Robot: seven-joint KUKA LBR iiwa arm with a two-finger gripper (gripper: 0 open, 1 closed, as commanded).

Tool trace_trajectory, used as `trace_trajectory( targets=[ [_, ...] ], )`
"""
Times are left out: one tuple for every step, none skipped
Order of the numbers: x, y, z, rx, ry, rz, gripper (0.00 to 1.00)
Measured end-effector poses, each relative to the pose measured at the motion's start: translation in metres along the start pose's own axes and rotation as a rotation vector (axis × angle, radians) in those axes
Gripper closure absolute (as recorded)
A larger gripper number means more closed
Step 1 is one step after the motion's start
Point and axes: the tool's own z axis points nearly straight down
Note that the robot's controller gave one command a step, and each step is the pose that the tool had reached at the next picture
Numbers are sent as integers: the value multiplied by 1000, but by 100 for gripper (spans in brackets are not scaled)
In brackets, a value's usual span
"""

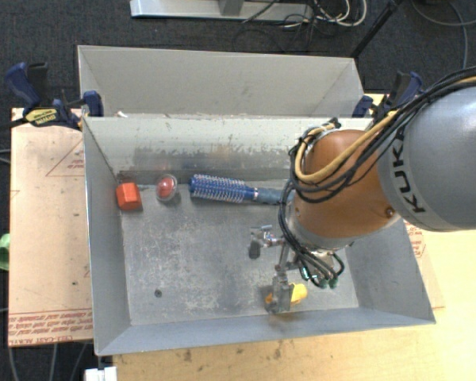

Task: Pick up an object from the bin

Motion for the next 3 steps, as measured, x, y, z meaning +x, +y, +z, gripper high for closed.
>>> trace_trajectory(
  targets=[
    [1, -4, 4, 0, 0, -230, 0],
    [-9, -5, 31, 0, 1, -508, 0],
    [-1, -1, 30, 0, 1, -560, 0]
  ],
)
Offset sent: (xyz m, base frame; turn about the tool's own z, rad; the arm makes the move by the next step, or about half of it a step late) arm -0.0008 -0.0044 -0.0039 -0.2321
